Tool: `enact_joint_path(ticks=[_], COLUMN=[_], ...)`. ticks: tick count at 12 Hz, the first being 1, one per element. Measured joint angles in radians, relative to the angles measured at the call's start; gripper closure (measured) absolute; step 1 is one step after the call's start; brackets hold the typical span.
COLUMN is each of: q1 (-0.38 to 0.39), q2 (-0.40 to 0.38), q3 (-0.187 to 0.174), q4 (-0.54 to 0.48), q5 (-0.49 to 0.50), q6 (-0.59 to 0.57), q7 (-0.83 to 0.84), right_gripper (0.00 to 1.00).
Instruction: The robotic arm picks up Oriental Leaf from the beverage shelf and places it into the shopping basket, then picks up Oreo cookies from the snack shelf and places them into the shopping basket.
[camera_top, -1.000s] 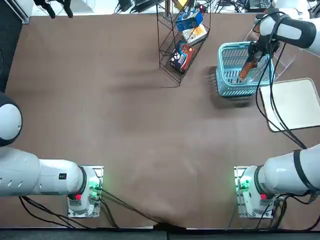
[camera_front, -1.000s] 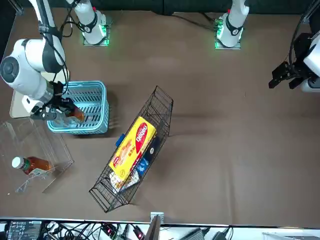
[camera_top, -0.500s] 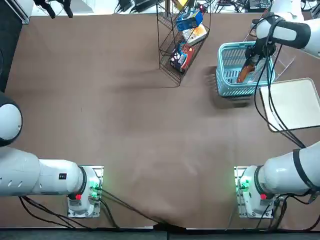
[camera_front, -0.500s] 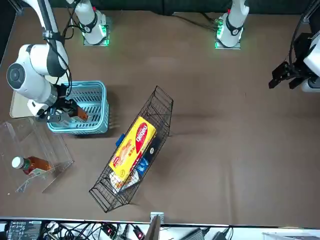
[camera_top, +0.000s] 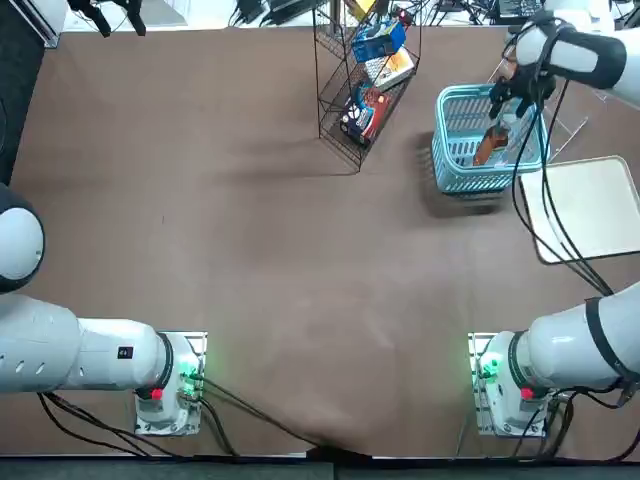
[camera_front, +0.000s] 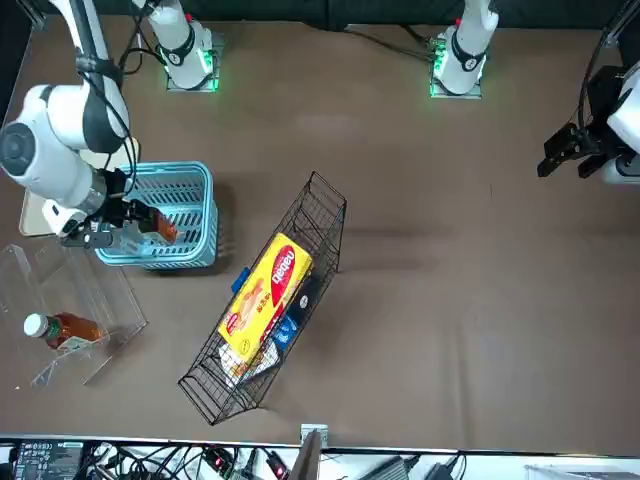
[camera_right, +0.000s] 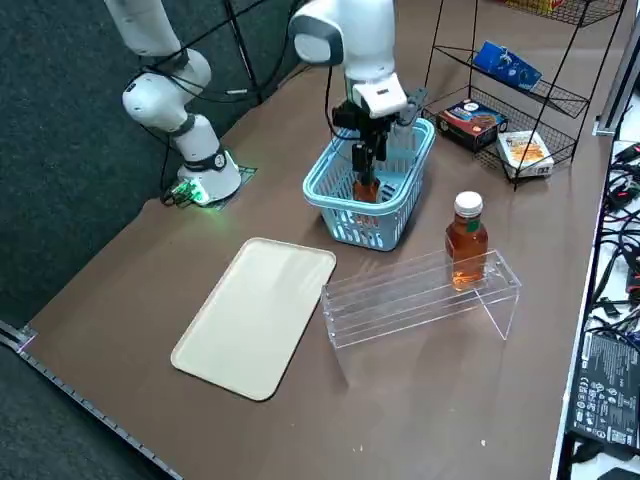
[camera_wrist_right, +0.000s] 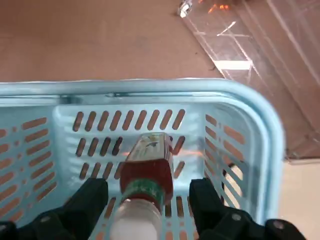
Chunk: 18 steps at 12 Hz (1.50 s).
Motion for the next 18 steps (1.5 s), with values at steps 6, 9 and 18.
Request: enact_joint_path(ticks=[6, 9, 18], q1=[0.0, 0.0, 0.101], q2=[-0.082, -0.144, -0.177], q3=[0.0, 0.0, 0.005], q4=[0.189, 0.225, 0.287], q5=[0.0, 0.0, 0.079], q6=[-0.265, -0.334, -0.391], q7=[0.0, -0.001, -0.039], right_gripper=[0.0, 0.0, 0.0])
